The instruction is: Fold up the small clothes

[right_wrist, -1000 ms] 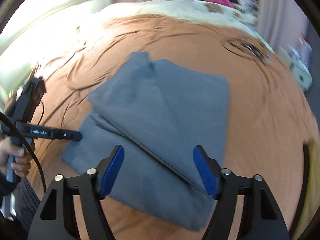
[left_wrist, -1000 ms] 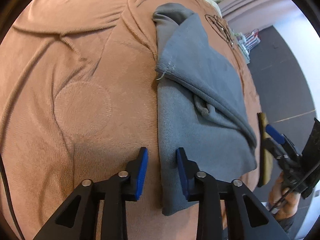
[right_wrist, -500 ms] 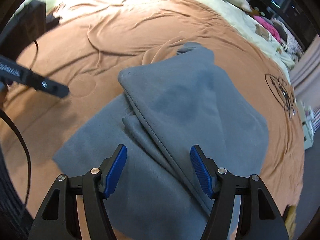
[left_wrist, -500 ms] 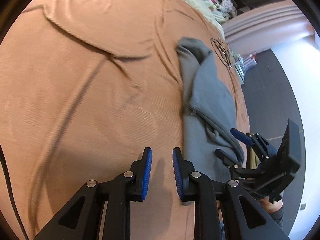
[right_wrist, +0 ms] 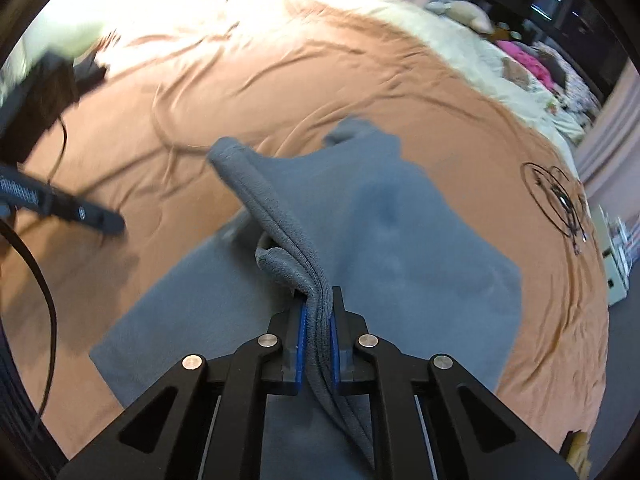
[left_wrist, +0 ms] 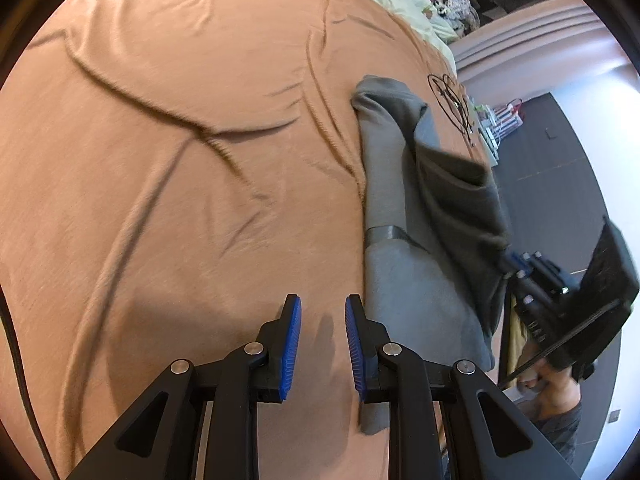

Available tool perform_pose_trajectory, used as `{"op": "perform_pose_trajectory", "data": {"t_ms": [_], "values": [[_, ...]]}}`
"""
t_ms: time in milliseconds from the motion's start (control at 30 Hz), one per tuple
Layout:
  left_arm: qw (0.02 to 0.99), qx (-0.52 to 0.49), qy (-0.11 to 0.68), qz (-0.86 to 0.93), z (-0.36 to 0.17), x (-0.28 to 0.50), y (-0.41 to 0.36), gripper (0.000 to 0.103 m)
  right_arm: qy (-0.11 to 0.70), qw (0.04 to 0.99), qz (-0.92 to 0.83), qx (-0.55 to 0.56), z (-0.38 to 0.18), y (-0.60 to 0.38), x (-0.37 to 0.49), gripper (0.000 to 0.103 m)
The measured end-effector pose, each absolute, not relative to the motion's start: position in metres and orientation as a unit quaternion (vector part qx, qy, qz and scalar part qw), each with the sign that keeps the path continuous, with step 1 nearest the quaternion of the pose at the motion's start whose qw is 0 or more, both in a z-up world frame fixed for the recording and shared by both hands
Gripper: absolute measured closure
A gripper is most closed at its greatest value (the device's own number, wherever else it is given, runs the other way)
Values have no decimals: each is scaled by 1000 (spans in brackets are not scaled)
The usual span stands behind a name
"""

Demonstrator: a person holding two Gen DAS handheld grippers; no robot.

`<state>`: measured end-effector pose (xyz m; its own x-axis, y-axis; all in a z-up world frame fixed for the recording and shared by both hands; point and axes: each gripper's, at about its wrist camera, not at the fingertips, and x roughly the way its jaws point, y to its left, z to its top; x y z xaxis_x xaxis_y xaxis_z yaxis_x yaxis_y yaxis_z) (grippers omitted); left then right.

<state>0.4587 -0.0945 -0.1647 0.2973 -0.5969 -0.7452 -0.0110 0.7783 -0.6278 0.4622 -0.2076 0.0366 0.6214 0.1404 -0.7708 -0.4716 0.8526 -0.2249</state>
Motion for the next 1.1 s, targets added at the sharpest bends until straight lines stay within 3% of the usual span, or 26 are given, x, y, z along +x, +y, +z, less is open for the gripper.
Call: {"op": "perform_pose_trajectory", "data": {"t_ms": [333,767,867,1000,1100], "values": [[762,-226,576,-193,-157,490,-135,79,375,910,146,-101,61,-290,492,98],[764,-184,592,-179,-165,528,-161,79,422,900,86,69,-3,-393,551,97],[764,-178,595,-175,-169,533,-162,76,445,886,69,112,-22,-408,558,86],[769,-185,587,-172,-166,545,-161,70,429,887,52,162,-20,-420,549,48],[773,-196,577,-179,-163,552,-163,69,426,877,84,207,-18,-430,542,47]]}}
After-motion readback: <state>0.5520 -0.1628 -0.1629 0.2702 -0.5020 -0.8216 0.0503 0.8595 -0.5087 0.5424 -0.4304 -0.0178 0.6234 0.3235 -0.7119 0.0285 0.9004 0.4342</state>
